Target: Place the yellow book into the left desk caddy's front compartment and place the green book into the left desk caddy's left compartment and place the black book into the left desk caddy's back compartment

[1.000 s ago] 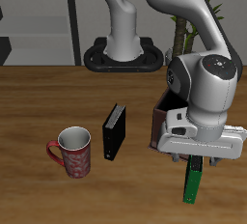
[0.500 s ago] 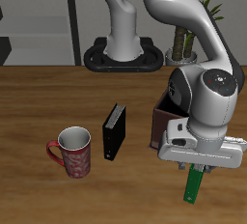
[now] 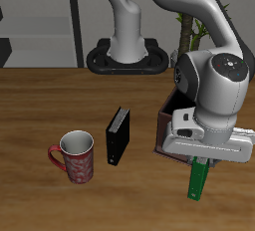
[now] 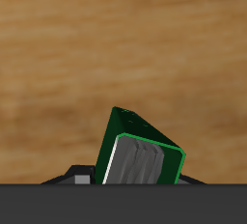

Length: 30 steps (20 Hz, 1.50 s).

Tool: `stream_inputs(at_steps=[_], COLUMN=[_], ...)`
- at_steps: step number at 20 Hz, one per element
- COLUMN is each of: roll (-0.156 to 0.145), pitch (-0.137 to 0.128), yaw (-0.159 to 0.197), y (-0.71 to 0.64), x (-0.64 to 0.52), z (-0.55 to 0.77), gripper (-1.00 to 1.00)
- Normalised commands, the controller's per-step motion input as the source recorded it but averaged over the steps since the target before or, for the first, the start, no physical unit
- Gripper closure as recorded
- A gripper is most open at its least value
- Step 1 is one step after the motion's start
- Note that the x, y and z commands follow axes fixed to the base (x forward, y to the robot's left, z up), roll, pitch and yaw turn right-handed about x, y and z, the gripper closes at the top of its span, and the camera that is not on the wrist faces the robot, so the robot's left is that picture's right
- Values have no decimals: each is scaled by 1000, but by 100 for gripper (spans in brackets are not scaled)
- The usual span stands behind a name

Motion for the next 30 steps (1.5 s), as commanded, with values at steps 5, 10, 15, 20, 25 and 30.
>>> stream_inputs(at_steps=[5,10,15,20,25,30], roll=[-43,-44,-24,-26,-55,-15], pitch=[-75,-91,-64,-66,-26,-7], yaw=[-12,-12,9,-26,-50,-84], y=[-246,-256,-146,-151,-200,-173], x=[-185,-323,-306,-395,-292,-441], z=[639,821,586,649,320,223], gripper=[100,100,100,100,100,100])
